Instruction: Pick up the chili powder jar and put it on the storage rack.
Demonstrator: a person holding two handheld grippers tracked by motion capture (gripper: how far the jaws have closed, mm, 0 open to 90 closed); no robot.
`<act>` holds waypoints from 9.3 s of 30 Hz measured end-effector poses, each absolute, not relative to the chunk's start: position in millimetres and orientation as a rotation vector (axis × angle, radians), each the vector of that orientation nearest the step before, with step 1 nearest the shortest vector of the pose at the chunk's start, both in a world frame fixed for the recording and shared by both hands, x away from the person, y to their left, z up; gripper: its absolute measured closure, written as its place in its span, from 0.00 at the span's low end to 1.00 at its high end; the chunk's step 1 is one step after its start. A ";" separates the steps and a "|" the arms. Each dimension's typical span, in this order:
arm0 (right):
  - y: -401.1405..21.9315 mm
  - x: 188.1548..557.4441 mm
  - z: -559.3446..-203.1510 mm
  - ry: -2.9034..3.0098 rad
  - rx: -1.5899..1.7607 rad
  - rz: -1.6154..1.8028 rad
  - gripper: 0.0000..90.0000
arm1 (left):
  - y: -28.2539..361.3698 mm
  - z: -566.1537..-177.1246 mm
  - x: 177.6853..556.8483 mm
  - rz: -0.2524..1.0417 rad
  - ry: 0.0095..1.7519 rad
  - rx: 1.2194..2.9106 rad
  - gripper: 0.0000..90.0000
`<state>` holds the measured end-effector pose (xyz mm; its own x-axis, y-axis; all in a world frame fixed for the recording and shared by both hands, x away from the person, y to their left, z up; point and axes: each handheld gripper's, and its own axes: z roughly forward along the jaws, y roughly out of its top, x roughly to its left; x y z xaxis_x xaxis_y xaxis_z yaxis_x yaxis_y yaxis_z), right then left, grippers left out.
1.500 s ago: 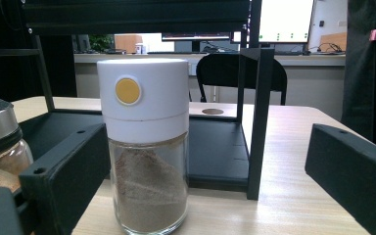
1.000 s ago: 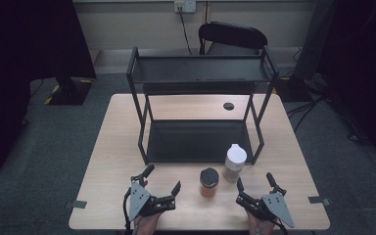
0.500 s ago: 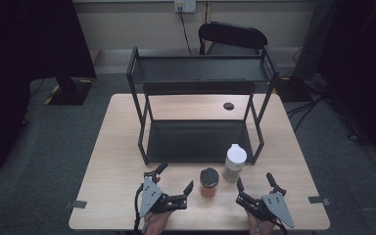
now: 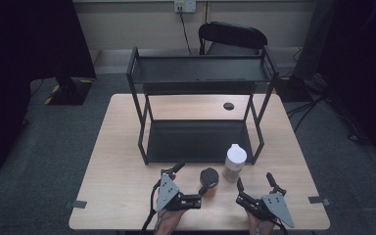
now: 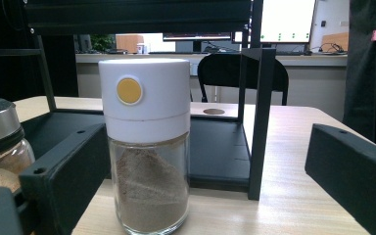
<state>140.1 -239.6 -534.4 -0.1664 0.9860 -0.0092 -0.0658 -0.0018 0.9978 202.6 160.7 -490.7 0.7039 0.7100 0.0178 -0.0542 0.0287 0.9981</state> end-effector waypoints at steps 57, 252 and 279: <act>-239.6 140.1 -534.4 1.283 1.073 1.359 0.03 | 139.2 -494.5 220.6 0.577 0.575 1.567 0.39; -239.6 139.9 -534.5 1.283 1.072 1.359 0.03 | 210.7 -282.1 257.1 0.860 0.529 1.213 0.00; -238.5 139.7 -534.5 1.278 1.076 1.354 0.03 | 216.6 -372.3 194.4 0.899 0.583 1.207 0.00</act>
<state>139.7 -238.5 -534.5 -0.1607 0.9870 -0.0097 -0.0666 -0.0011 0.9978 194.4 216.6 -372.3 0.5403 0.8383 0.0734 -0.2742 0.0929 0.9572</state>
